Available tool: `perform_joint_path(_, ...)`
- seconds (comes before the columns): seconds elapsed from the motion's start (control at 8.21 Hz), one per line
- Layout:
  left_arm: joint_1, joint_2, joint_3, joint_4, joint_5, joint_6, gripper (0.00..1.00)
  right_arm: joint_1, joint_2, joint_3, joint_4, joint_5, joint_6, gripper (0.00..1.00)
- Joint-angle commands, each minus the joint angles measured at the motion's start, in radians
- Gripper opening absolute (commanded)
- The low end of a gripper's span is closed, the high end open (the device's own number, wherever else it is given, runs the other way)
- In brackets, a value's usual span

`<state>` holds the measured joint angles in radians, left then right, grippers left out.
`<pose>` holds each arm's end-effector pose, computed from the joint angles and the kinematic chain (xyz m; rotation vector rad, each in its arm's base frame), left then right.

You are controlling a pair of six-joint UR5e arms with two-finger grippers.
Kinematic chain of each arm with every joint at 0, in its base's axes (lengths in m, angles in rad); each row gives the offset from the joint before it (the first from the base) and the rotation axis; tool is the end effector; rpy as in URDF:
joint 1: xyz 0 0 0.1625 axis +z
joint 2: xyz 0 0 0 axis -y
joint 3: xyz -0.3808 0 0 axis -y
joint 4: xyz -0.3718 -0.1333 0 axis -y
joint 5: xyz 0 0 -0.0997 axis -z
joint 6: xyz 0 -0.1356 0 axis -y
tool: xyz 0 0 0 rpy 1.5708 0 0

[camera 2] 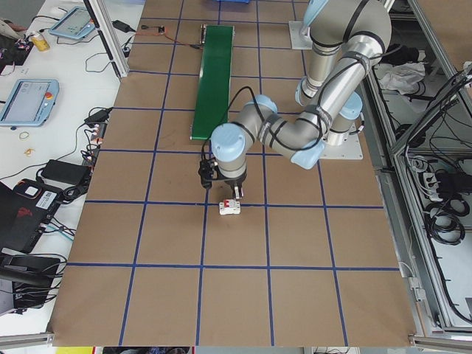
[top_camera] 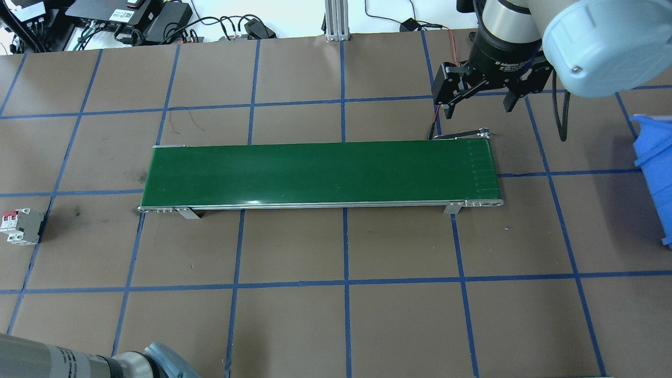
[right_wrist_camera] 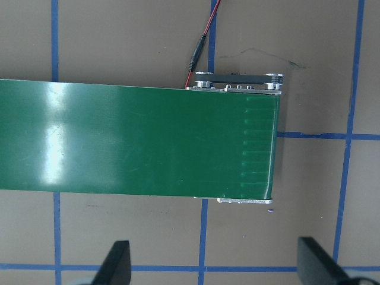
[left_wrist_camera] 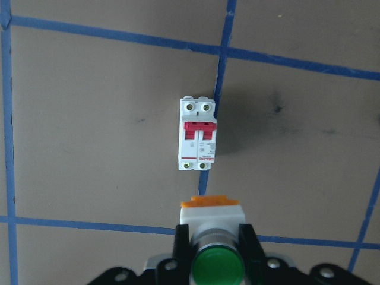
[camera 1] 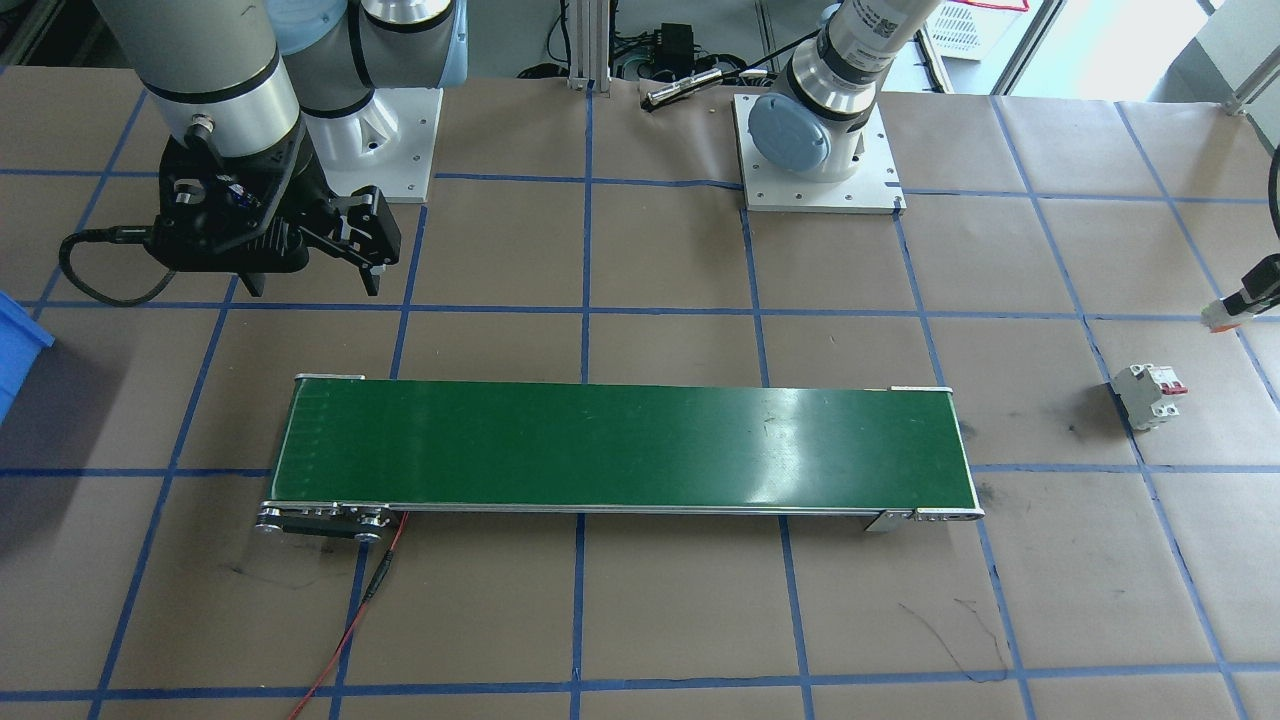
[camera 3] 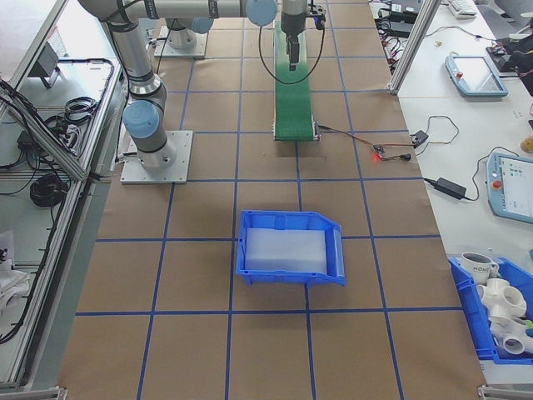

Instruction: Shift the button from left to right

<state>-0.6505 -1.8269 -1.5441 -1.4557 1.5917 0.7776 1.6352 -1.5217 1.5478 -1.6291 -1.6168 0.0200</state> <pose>0.3524 -0.4321 0.3003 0.2168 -3.0588 -0.1400 0.1586 -0.4852 0.4010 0.0676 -3.0958 0.0528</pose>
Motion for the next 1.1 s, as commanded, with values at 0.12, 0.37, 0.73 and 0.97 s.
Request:
perform_joint_path(0.12, -0.313, 0.188, -0.010, -0.028, -0.006, -0.305, 0.00, 0.000, 0.000, 0.000, 0.000, 0.000, 0.000, 1.00)
perform_joint_path(0.37, -0.504, 0.167, -0.023, -0.047, 0.001, -0.310, 0.00, 0.000, 0.000, 0.000, 0.000, 0.000, -0.002, 1.00)
perform_joint_path(0.73, -0.641, 0.137, -0.094, -0.028, 0.005, -0.432, 0.00, 0.000, 0.000, 0.000, 0.000, -0.002, -0.002, 1.00)
perform_joint_path(0.97, -0.647, 0.101, -0.157, 0.093, -0.013, -0.615, 0.00, 0.000, 0.000, 0.006, 0.000, -0.002, 0.000, 1.00)
